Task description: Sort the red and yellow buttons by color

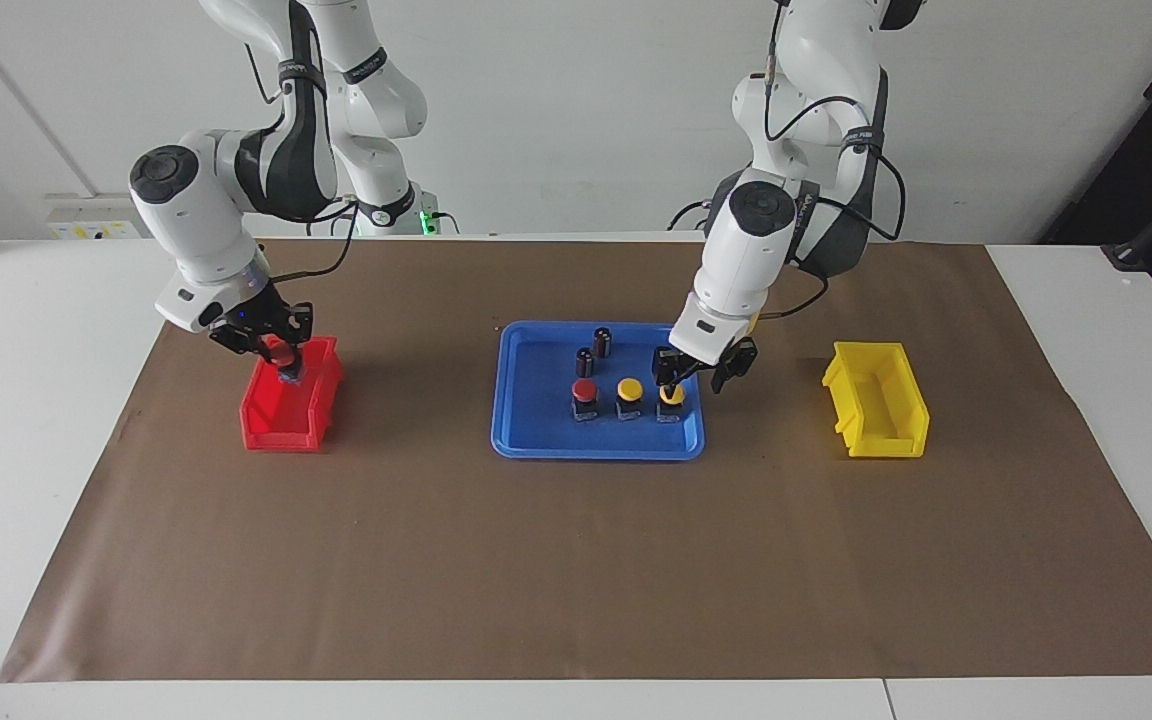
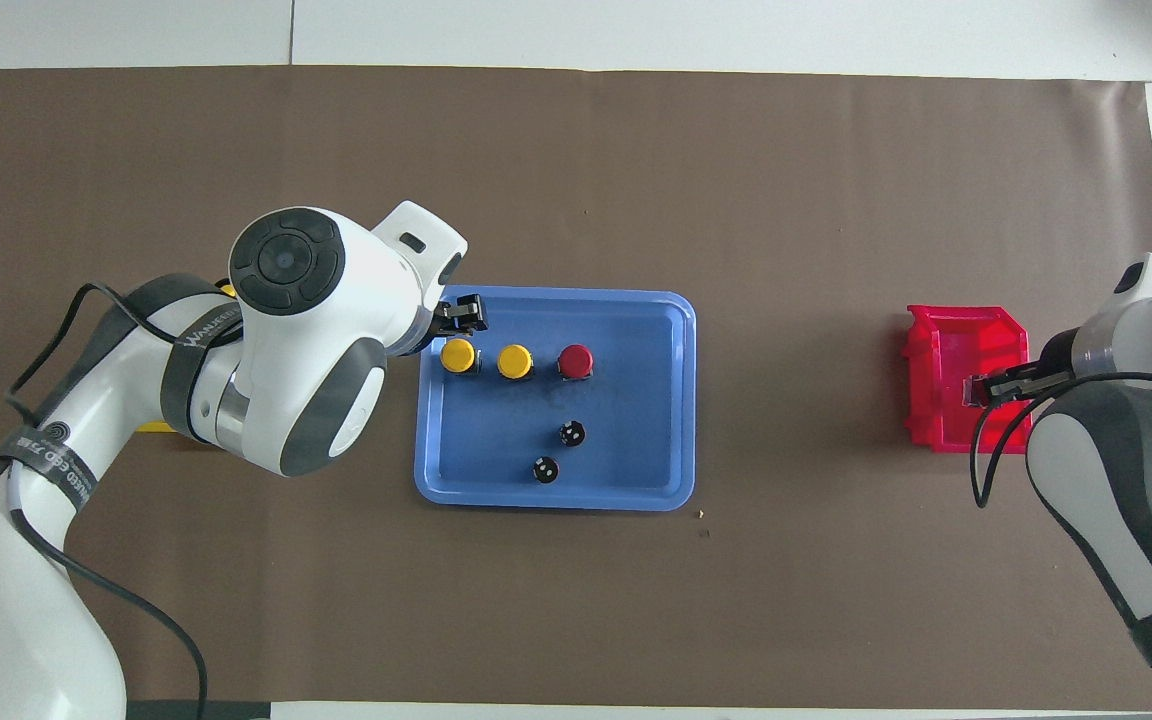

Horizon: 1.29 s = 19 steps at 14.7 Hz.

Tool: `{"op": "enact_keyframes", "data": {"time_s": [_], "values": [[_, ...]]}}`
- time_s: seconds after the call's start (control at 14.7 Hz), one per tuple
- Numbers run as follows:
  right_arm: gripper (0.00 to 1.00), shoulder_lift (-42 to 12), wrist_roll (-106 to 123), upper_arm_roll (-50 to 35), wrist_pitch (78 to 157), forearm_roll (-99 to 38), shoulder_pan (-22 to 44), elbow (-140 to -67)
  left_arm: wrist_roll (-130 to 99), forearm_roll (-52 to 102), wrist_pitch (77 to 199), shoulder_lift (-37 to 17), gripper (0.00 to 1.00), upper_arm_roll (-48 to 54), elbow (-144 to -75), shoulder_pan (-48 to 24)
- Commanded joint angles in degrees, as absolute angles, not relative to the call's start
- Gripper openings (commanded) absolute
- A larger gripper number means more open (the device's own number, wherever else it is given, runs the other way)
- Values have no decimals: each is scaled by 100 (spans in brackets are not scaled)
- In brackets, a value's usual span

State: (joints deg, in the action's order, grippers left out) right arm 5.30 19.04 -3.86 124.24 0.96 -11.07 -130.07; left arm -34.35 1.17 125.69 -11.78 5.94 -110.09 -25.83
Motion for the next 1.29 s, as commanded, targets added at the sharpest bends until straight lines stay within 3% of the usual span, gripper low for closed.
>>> {"op": "enact_keyframes", "data": {"time_s": [0.0,0.2,0.54,0.61,0.68,0.75,0.88,0.95,1.02,1.22], "values": [[20,668,1734,-439,12858,0,-1195,-13438,-3560,132,12919,-1107,77,527,-11311,-2689],[20,668,1486,-439,13148,-9,-958,-13631,-3560,123,12937,-1099,77,527,-11373,-2698],[21,650,1582,-431,13359,0,-1107,-13843,-3735,123,12972,-1055,76,519,-11531,-2856],[27,650,1591,-431,13342,-9,-1116,-13843,-3735,123,13042,-1089,76,519,-11549,-2856],[46,650,1582,-431,13316,0,-1108,-13834,-3735,123,13086,-1116,75,519,-11549,-2865],[71,650,1582,-431,13307,0,-1099,-13825,-3735,123,13104,-1125,66,519,-11558,-2874],[75,633,1591,-431,13150,0,-1099,-13703,-3814,123,13157,-1151,25,519,-11558,-2865],[75,563,1591,-431,12844,0,-1099,-13450,-3823,123,13157,-1151,10,519,-11575,-2857],[75,449,1582,-439,12345,0,-1055,-12995,-3928,123,13131,-1151,2,519,-11566,-2856],[76,19,1521,-466,11209,9,-854,-11650,-4165,149,12755,-1108,1,536,-11278,-2874]]}}
